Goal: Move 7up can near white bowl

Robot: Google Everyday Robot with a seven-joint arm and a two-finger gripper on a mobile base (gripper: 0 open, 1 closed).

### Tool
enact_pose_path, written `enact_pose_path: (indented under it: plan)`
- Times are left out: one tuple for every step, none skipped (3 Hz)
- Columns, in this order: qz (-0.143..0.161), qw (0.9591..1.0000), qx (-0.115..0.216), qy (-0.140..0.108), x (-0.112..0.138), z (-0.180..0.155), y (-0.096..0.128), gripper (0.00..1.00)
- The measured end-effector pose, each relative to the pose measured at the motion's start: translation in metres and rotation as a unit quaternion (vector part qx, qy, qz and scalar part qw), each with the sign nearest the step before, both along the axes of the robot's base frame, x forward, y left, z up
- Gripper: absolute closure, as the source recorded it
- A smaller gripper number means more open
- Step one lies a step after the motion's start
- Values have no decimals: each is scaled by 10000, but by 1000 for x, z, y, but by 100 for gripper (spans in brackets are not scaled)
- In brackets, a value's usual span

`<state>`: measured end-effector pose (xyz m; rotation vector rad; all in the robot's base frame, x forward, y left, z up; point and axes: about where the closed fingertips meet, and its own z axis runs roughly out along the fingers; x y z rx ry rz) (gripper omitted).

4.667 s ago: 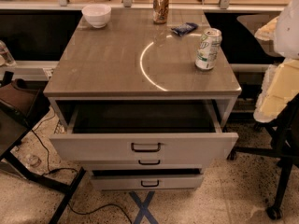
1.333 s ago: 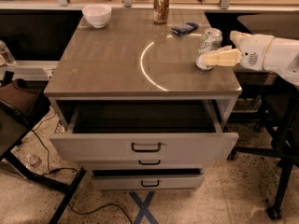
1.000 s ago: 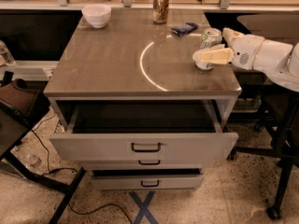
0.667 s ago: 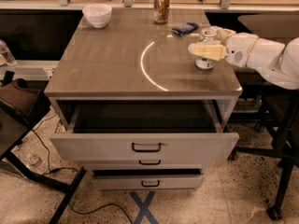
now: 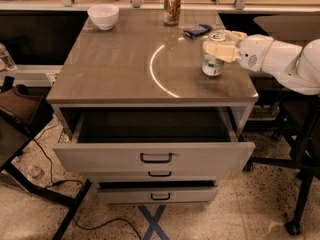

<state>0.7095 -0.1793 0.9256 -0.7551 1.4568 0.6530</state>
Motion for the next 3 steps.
enact_pose_path:
  plan:
    - [23,10000,3,0,0,0,3,98]
    - [34,10000,17,5,1,7,5,100]
    - [59,9998,189,-60,11,58,14,100]
